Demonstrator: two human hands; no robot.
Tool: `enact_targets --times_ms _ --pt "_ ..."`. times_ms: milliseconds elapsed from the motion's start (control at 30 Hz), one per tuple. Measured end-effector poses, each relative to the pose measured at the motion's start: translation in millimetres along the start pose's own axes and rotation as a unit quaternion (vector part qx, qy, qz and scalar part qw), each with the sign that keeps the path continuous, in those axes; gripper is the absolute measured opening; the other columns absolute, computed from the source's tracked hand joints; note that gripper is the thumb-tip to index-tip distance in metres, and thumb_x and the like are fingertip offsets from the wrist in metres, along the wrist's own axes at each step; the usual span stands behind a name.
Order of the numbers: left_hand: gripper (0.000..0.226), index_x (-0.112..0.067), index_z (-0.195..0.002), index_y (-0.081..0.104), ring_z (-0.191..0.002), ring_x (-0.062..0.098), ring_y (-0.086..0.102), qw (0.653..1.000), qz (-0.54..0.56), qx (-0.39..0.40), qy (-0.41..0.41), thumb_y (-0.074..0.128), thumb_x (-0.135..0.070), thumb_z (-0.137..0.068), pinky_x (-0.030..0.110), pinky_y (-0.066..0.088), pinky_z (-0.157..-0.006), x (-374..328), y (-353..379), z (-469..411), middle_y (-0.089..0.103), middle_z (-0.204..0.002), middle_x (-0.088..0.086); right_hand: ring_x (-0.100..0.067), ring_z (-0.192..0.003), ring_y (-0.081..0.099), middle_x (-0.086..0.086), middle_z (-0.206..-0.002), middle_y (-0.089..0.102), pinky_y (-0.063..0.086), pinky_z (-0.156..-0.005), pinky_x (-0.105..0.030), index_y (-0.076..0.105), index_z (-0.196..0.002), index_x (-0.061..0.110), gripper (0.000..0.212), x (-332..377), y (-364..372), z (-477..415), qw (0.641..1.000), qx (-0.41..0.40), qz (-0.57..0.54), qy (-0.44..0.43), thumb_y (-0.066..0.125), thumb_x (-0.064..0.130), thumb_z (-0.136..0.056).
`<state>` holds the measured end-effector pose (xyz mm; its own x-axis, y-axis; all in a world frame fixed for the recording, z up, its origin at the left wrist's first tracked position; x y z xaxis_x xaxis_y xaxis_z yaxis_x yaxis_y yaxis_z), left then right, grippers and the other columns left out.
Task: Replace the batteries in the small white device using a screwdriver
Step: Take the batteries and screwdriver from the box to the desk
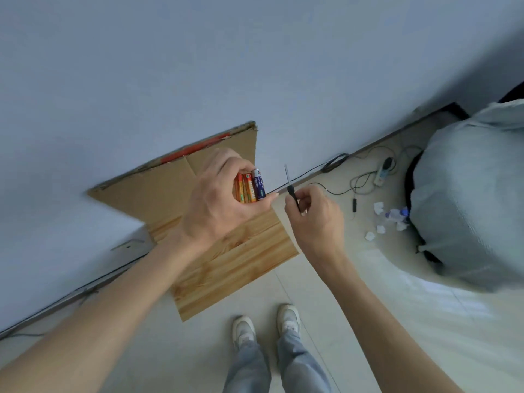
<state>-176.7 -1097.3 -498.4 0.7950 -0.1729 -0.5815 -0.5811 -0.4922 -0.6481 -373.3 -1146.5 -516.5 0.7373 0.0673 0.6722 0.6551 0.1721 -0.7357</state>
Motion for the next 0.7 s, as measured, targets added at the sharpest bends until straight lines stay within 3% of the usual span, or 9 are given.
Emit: enact_targets --times_ms 167,333,700 --pt "0.055 -0.002 -0.102 0.071 -0.093 0.027 0.06 0.998 0.031 -0.007 0.047 0.09 -0.05 -0.085 0.045 0.058 -0.079 -97 -24 -49 0.064 -0.1 0.009 -0.007 -0.073 0.058 0.011 -0.076 0.063 0.043 -0.069 -0.033 0.064 -0.095 0.025 0.015 21 -113 28 0.999 -0.044 0.008 0.023 0.067 0.038 -0.102" --pt "0.054 -0.003 -0.102 0.071 -0.094 0.027 0.06 0.993 0.064 0.018 0.1 0.09 -0.049 -0.083 0.043 0.056 -0.079 -191 -20 -84 0.064 -0.1 0.007 -0.016 -0.081 0.062 0.01 -0.081 0.067 0.048 -0.074 -0.039 0.064 -0.094 0.027 0.012 12 -227 59 0.991 -0.099 0.025 0.084 0.066 0.038 -0.1" --pt "0.054 -0.008 -0.102 0.069 -0.094 0.023 0.058 0.957 0.142 0.108 0.229 0.094 -0.05 -0.079 0.038 0.055 -0.081 -410 65 -118 0.061 -0.1 0.001 -0.025 -0.087 0.067 0.007 -0.084 0.072 0.056 -0.082 -0.042 0.068 -0.095 0.022 0.018 -59 -423 116 0.946 -0.259 -0.004 0.194 0.068 0.039 -0.097"
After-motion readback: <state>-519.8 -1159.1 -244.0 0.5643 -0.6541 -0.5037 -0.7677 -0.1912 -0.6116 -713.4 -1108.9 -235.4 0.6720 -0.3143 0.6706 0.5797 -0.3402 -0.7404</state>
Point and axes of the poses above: each hand's wrist, its own z-axis away from the middle knuckle, its own y-axis out of the palm, x = y × z, the point moved 1 cm from there along -z, towards the middle knuckle
